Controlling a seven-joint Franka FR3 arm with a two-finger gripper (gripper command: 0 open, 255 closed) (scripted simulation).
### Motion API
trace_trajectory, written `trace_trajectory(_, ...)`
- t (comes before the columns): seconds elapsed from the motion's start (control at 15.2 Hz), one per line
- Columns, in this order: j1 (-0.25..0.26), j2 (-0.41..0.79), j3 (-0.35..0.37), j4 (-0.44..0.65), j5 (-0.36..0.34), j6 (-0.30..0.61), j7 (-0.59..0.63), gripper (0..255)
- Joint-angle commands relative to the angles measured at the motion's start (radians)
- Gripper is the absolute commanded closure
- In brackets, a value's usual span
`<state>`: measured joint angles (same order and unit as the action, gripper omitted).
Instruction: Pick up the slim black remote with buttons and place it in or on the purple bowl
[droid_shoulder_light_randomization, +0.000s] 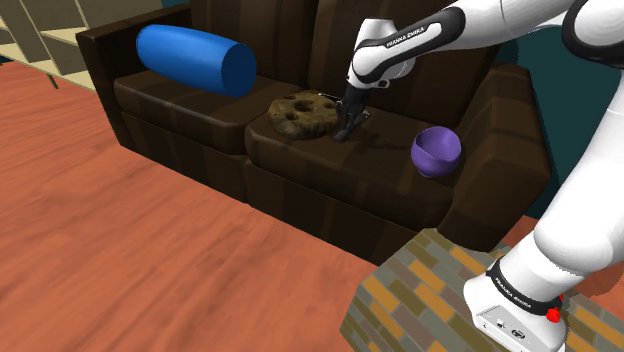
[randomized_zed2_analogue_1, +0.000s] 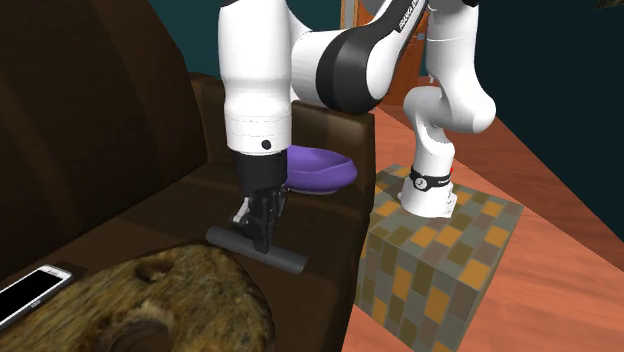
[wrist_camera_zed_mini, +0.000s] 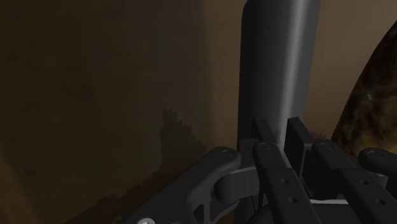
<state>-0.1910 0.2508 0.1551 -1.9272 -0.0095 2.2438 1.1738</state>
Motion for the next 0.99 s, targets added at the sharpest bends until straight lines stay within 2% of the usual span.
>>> trace_trajectory(0.0,-0.001,-0.016,0.001,0.005,0.003,-0.021,-0.001,255)
trace_trajectory(0.92,-0.004,-0.081,0.004,0.112,0.014,-0.192,-0.005,255)
